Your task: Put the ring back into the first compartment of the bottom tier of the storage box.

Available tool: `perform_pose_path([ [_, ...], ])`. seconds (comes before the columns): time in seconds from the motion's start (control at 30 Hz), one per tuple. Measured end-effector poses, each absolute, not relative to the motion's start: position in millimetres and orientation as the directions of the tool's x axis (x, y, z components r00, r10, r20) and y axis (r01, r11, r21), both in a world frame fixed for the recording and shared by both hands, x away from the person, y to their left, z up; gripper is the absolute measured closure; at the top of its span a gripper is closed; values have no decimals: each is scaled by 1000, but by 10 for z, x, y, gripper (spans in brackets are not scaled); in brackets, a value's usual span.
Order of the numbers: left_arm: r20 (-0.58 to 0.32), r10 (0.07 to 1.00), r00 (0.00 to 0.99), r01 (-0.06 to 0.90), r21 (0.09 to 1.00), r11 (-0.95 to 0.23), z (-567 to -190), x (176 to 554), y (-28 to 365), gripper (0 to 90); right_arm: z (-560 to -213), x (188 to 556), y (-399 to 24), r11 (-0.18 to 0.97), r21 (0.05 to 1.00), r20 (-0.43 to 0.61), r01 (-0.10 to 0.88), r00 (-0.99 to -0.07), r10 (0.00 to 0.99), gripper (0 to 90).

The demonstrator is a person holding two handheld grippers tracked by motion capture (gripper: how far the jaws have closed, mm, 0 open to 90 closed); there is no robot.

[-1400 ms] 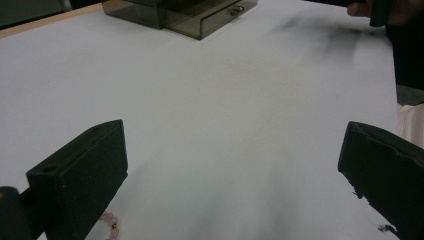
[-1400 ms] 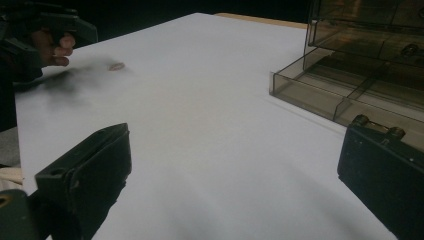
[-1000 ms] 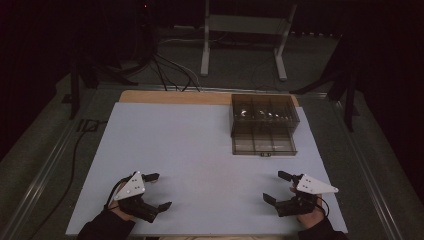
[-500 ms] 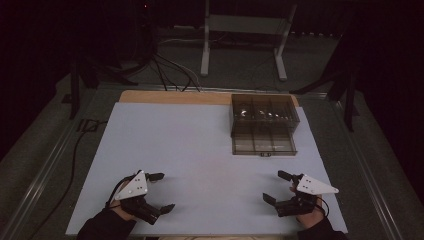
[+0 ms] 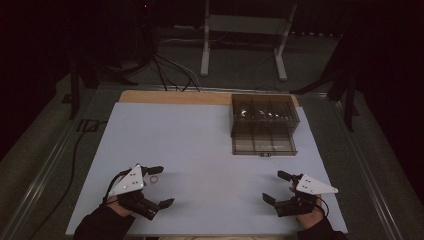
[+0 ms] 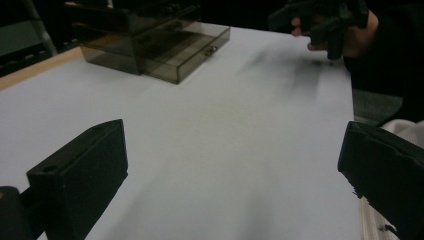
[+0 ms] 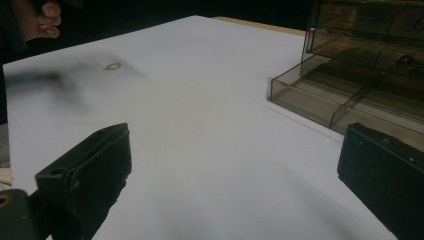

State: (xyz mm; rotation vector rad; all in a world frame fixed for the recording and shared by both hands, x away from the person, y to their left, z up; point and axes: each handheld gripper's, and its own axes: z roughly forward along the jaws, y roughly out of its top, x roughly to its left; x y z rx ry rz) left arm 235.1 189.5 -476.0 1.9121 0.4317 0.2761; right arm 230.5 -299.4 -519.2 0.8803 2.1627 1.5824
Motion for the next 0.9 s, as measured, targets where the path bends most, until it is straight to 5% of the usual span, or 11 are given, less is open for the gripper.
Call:
perform_pose_path([
  [0.9,-26,673,739,245,941,-232,-4774,2558,2248,9,-5189,2313,-3012,177,938,120,300,-755,645,10],
])
